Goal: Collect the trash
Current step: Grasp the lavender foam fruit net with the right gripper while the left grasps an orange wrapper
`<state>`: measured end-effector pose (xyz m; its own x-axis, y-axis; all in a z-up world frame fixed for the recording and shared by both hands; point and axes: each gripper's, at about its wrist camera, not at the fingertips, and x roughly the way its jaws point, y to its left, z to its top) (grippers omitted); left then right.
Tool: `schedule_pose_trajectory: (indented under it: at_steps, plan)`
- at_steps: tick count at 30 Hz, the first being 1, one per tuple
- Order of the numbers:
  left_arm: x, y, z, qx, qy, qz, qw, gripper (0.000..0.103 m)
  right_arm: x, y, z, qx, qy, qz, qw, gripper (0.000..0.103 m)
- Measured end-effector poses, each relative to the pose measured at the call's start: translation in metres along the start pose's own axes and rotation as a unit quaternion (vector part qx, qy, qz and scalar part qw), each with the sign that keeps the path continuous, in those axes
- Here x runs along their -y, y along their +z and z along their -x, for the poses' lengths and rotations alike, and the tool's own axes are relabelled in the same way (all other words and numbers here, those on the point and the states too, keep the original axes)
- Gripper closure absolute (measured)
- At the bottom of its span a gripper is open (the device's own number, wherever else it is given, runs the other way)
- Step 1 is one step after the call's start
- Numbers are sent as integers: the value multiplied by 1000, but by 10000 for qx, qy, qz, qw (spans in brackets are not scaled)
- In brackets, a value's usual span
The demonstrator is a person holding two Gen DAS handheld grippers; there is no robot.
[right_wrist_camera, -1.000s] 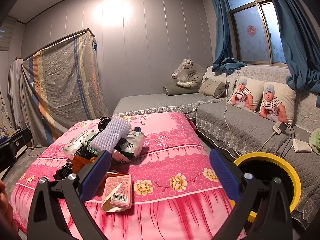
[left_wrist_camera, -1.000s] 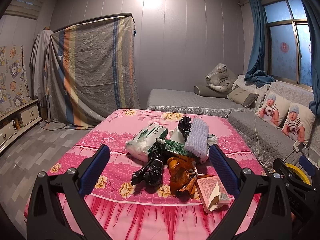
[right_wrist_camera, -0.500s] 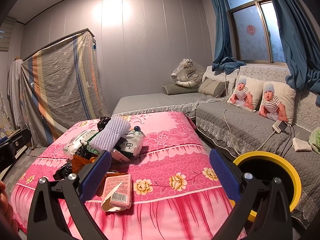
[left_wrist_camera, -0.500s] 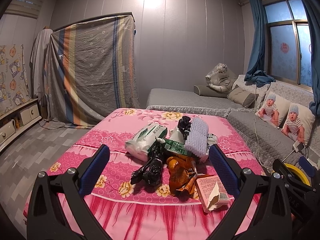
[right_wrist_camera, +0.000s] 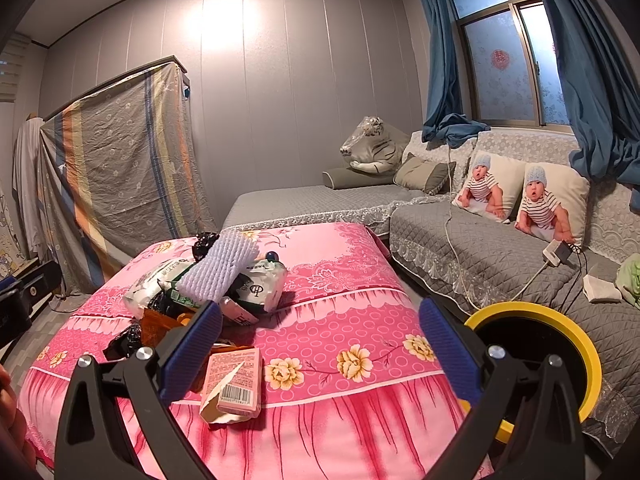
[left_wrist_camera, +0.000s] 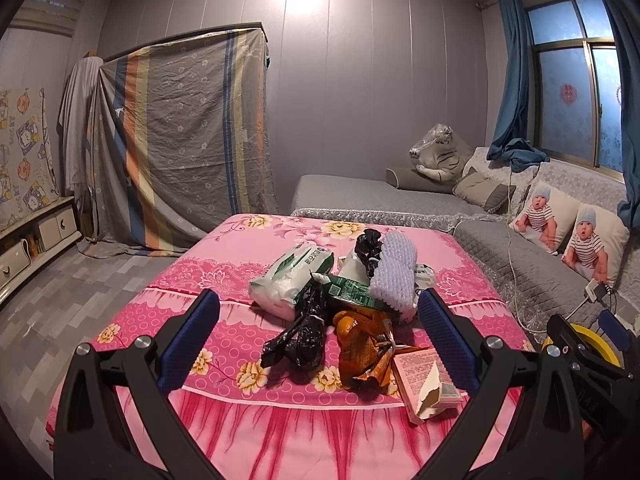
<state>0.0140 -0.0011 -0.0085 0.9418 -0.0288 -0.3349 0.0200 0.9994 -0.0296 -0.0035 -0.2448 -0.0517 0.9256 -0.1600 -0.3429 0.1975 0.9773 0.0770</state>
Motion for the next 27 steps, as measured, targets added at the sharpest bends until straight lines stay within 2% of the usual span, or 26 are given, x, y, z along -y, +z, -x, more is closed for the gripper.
schedule_pose_trajectory:
  at_steps: [4,7,9,11,13,15,17,18,20,22,24,27]
  plan:
    - [-8,-4,-13,-40,-21,-298,9995,8,3,0,-9,-197,57,33,9998,8]
    - [-28,-12,-32,-343,-316,-279,9985,8,4,7,-28,-672,469,140,9965,8]
    - [-42,-21,-47,-694,-410,-207,9965,8,-1,13,-45,-1093,929,208,9894,8]
    - [-57,-32,-63,-1156,-485,-194,9919,8,-10,21,-65,-1507,1510,141,9769,8]
    - [-67,-40,-67,-1267,-378,-249,9909,8,-27,30,-86,-1776,1859,301,9659,8]
    - [-74,-45,-71,-1360,-266,-398,9895,8,-49,39,-102,-1883,1923,554,9615,8]
    - [-84,-50,-74,-1395,-431,-246,9890,8,-71,51,-124,-2192,2140,602,9500,8]
    - [-91,-51,-75,-1364,-611,-51,9888,8,-79,55,-134,-2345,2173,509,9461,8]
    - [-97,-53,-80,-1424,-614,21,9879,8,-95,61,-159,-2572,1961,492,9450,8]
    - [-99,-55,-89,-1462,-521,-125,9878,8,-108,63,-184,-2839,1729,440,9421,8]
    - [-99,-57,-93,-1423,-444,-275,9884,8,-118,59,-205,-3181,1742,275,9315,8]
    - [-101,-58,-100,-1520,-630,-250,9861,8,-127,52,-232,-3382,1415,267,9300,8]
